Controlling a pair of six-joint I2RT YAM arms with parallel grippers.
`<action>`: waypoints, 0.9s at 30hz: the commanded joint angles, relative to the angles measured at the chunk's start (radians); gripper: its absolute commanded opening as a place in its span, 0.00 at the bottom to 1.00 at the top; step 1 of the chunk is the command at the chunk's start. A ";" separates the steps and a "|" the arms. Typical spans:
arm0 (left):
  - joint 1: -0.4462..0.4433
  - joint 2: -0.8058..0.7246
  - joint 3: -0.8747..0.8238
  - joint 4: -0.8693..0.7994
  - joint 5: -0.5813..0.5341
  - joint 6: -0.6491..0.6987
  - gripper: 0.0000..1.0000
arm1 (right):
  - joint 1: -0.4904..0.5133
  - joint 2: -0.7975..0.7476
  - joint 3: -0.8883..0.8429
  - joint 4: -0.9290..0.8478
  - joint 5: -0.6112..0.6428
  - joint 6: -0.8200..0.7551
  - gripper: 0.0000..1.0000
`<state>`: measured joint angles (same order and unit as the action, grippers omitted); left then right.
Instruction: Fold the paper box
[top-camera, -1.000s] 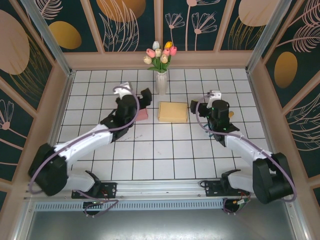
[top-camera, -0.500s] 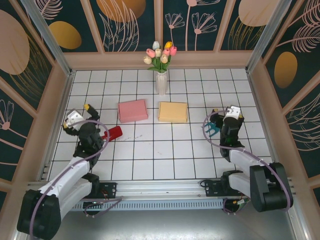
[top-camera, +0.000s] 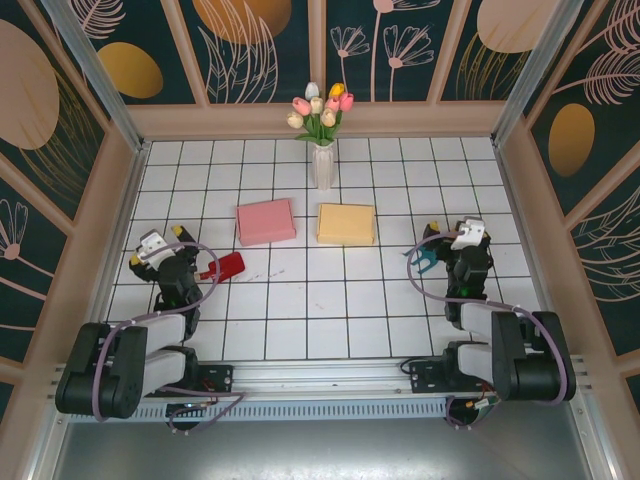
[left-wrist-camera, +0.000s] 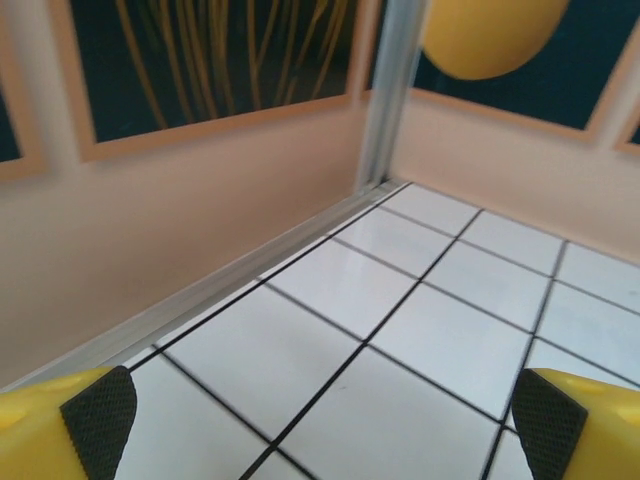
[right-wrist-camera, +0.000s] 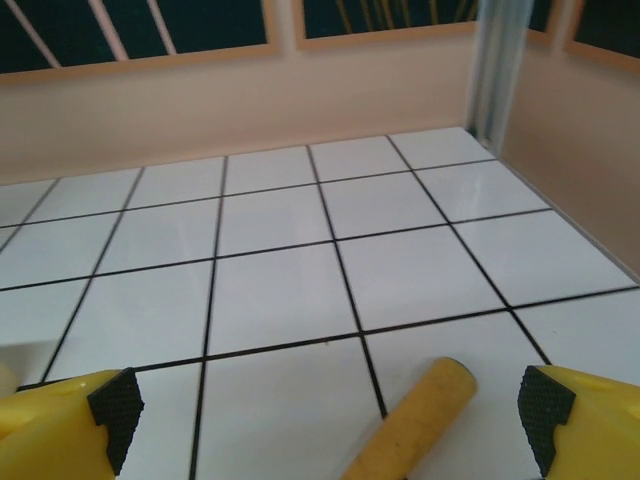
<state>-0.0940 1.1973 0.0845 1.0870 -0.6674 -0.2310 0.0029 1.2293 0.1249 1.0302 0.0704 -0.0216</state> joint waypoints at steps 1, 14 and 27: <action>0.017 0.038 0.003 0.152 0.143 0.074 0.98 | -0.023 0.028 -0.011 0.133 -0.135 -0.040 0.99; 0.040 0.321 0.106 0.270 0.382 0.150 0.99 | -0.118 0.078 0.049 0.085 -0.291 0.002 0.99; 0.050 0.326 0.134 0.226 0.413 0.149 0.99 | -0.056 0.262 0.080 0.224 -0.313 -0.028 0.99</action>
<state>-0.0521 1.5215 0.2081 1.3113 -0.2691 -0.0959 -0.0723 1.4681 0.1589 1.2095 -0.2588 -0.0284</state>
